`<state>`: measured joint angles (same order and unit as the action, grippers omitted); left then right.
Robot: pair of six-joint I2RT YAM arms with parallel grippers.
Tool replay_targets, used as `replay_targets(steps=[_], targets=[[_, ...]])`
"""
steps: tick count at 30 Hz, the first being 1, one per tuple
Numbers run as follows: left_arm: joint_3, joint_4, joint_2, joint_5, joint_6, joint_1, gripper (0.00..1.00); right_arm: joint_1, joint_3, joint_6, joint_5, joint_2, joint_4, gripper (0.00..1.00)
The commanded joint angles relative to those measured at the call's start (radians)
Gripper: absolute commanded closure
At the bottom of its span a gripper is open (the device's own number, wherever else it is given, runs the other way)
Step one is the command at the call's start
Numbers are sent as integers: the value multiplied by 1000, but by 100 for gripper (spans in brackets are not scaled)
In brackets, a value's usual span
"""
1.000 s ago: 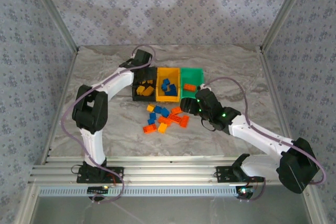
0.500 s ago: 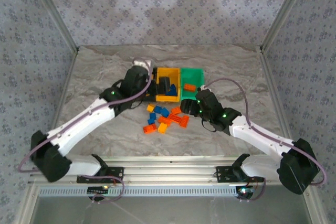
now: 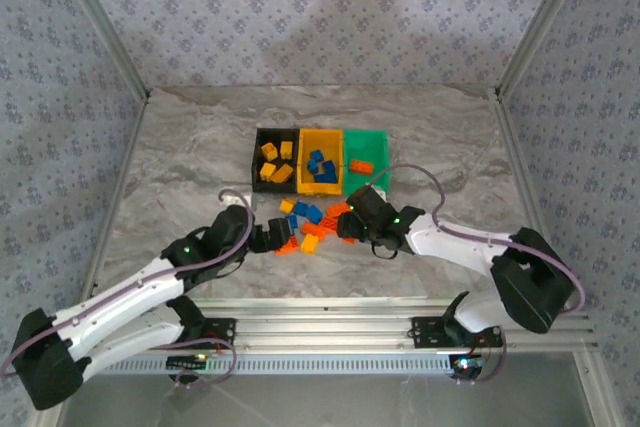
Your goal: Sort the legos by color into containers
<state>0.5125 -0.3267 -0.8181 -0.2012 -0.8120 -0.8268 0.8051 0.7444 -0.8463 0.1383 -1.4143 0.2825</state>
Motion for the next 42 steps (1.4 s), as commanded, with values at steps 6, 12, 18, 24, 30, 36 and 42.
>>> replay_targets(steps=[6, 12, 18, 24, 30, 36, 42], targets=[[-67, -42, 138, -47, -67, -3, 0, -1, 72, -81, 105, -112, 52, 37], [-99, -67, 198, -64, -79, -3, 0, 2, 98, -106, 135, -144, 131, 47], [-138, -68, 252, -80, -92, -2, 1, 5, 90, -115, 118, -181, 145, 49], [-145, -66, 260, -87, -89, 0, 1, 4, 82, -148, 128, -199, 233, 52], [-157, -62, 260, -88, -96, 1, 1, -3, -8, -169, 151, -71, 356, 52], [-177, -43, 260, -80, -102, 5, 1, -6, -31, -112, 187, 64, 365, 48], [-175, -55, 264, -78, -102, 6, 1, 20, 9, -150, 118, 47, 329, 26]])
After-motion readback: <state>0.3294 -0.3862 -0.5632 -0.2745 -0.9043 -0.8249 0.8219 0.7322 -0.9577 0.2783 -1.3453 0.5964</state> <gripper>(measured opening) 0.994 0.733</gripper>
